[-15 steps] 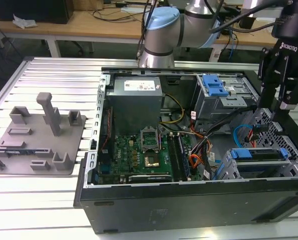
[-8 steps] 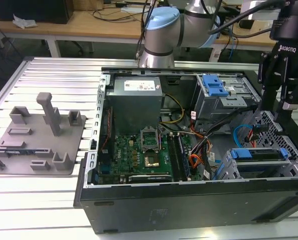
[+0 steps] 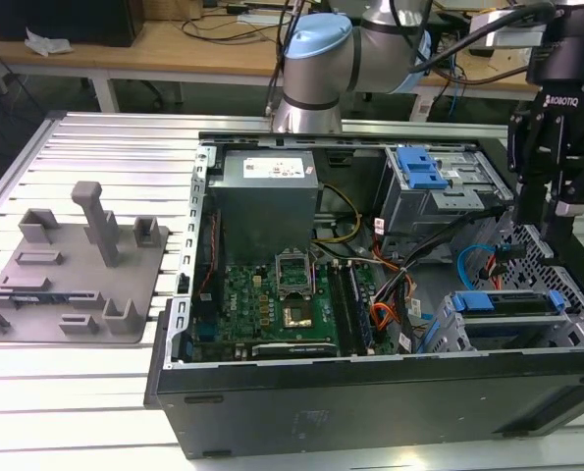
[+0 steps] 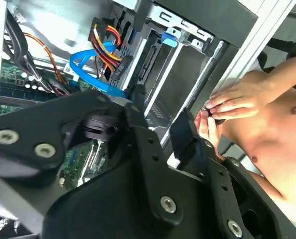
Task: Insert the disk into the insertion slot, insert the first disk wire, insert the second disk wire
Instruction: 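Insert the first disk wire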
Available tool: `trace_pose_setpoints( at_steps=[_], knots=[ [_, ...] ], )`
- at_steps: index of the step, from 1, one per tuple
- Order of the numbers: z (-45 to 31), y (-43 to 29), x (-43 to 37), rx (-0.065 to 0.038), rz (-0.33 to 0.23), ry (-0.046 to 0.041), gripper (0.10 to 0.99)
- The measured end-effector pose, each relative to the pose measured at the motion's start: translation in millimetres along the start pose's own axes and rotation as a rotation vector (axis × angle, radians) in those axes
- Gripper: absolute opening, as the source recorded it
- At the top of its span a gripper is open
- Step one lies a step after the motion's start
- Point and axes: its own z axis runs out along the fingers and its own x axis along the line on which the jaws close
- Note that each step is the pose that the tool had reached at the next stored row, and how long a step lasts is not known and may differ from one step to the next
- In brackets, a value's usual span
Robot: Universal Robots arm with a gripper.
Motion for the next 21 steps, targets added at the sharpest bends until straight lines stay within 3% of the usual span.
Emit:
trace_pose_setpoints(
  at_steps=[1, 2, 3, 4, 5, 6, 11, 13, 21],
  knots=[
    [-1.1, 0.4, -5.7, 0.002, -0.001, 0.0049, 0.412],
    [-1.8, 0.5, -8.4, 0.004, 0.000, 0.0050, 0.412],
    [-2.4, 1.1, -10.1, 0.022, 0.009, 0.0038, 0.412],
    [-2.4, 3.9, -10.0, 0.048, 0.021, 0.0023, 0.412],
    [-2.1, 8.2, -9.9, 0.065, 0.030, 0.0013, 0.412],
    [-1.7, 11.3, -9.8, 0.071, 0.033, 0.0009, 0.412],
    [2.8, 15.1, -12.4, 0.084, 0.038, 0.0000, 0.412],
    [7.2, 15.5, -17.6, 0.092, 0.037, -0.0007, 0.412],
    [20.2, 14.9, -31.4, 0.096, 0.030, 0.0010, 0.412]
  ],
)
